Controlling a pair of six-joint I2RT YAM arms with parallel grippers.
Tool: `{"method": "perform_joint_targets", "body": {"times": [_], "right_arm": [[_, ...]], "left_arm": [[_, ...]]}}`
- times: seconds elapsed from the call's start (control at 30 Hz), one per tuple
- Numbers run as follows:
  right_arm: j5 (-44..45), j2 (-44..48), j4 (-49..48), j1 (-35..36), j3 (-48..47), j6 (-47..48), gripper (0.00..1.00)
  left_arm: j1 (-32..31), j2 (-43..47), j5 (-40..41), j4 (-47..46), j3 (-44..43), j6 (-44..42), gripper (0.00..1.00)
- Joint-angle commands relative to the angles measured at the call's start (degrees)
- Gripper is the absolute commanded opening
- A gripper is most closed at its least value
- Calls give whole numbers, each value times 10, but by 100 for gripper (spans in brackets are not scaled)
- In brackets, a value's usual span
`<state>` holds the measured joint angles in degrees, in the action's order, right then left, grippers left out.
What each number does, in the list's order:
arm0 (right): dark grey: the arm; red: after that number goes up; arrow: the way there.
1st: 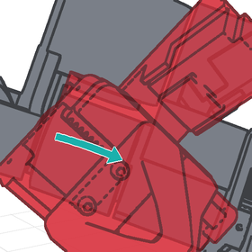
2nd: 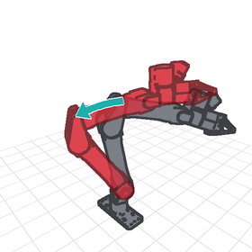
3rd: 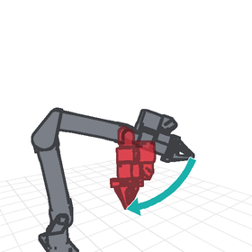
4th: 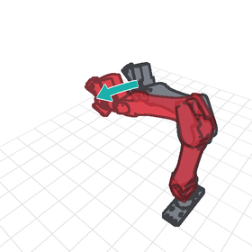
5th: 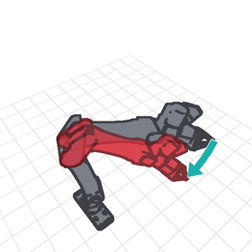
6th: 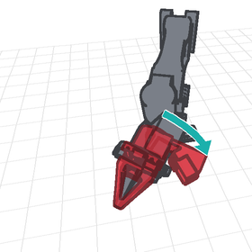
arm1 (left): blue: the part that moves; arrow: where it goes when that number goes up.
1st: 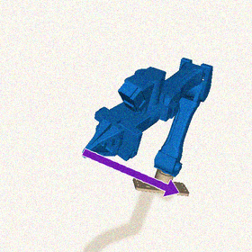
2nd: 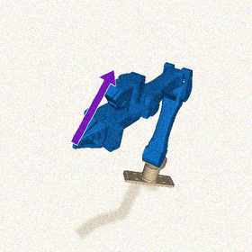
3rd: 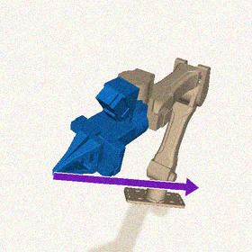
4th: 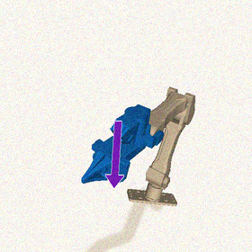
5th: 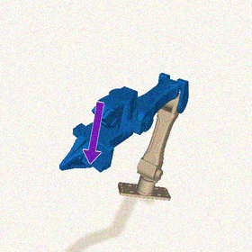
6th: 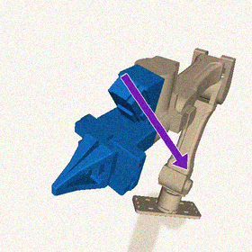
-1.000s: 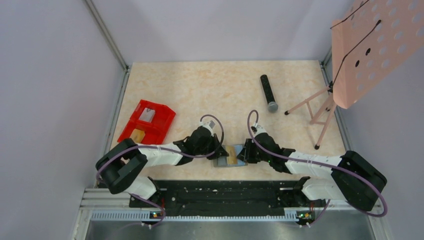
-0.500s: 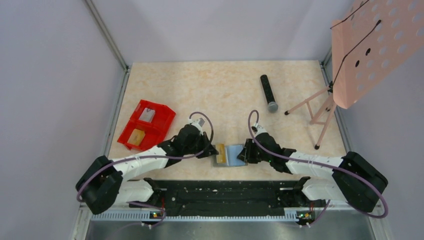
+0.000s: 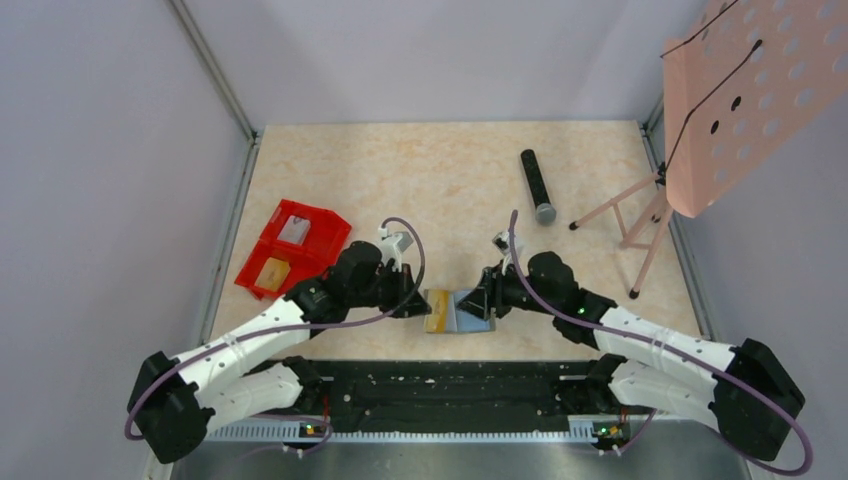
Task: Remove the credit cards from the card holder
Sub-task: Remove the credit card from the card holder.
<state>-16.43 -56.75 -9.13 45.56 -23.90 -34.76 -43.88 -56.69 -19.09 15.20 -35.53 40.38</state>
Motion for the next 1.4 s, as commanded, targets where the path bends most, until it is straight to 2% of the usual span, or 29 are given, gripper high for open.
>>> {"method": "perform_joint_targets", "body": {"times": [0.0, 0.1, 0.2, 0.47, 0.53, 0.67, 0.8, 0.97, 1.13, 1.37], "right_arm": [[-108, 25, -43, -5, -31, 58, 54], [-138, 16, -37, -5, -44, 67, 62], [-146, 1, -20, -5, -57, 74, 63], [-187, -38, -66, -5, -56, 59, 46], [-206, -45, -88, -5, -53, 49, 34], [-219, -43, -126, -5, -41, 27, 0], [-188, -22, -134, -8, -40, -1, 0], [-131, 9, -151, -12, -35, -59, 0], [-56, 43, -199, -13, -9, -140, 0], [-1, 37, -347, -13, 52, -240, 0]], "left_arm": [[2, 23, -93, 21, -29, -66, 0], [2, 29, -141, -1, -22, -69, 0], [2, 29, -172, -28, -13, -65, 0], [2, 20, -194, -52, -3, -66, 0], [2, 21, -191, -52, -3, -67, 0], [2, 24, -157, -29, -9, -69, 1], [6, 53, -77, 1, -12, -72, 23], [39, 111, -54, -5, -1, -39, 45], [57, 173, -38, -54, 30, 13, 52], [57, 224, 16, -135, 80, 88, 55]]}}
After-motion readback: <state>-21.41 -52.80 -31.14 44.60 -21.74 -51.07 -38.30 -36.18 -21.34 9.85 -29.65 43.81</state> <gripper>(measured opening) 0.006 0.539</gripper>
